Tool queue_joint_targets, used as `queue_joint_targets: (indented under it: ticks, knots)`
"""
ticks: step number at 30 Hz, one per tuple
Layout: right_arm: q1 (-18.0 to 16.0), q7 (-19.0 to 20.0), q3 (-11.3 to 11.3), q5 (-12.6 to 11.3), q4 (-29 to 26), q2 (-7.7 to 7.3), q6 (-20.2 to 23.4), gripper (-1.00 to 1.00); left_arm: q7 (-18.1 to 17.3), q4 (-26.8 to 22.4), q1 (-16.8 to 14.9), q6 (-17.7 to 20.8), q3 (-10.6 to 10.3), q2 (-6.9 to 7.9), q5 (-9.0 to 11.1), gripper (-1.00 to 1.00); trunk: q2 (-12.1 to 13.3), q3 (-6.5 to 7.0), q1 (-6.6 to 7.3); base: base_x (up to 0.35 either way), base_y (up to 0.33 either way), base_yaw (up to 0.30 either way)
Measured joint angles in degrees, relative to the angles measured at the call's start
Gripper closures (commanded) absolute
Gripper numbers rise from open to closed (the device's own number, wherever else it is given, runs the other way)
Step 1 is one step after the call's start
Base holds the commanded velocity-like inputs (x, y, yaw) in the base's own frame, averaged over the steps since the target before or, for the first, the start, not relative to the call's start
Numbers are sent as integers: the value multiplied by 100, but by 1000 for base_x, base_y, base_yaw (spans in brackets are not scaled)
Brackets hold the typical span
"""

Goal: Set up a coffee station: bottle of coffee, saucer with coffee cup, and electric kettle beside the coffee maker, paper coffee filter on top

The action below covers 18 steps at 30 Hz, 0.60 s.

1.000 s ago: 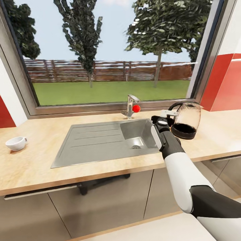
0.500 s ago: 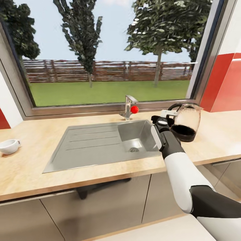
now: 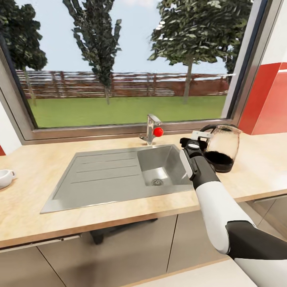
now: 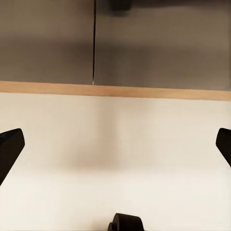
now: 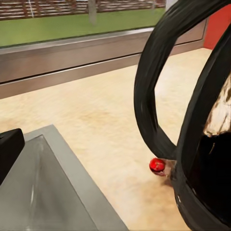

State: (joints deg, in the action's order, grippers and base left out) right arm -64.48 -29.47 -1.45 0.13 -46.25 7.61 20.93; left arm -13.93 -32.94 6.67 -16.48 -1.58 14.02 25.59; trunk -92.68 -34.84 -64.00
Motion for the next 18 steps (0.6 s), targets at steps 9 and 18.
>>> queue_joint_targets:
  ticks: [9,18]
  knots:
    - [0,4,-2,2,9,0,0,-100,0,1,0,0,0,0,0,-100,0,0,1,71,-2,0]
    - [0,-37,4,2,12,-1,0,-100,1,-1,0,0,-2,0,0,-100,0,0,1,41,20,0]
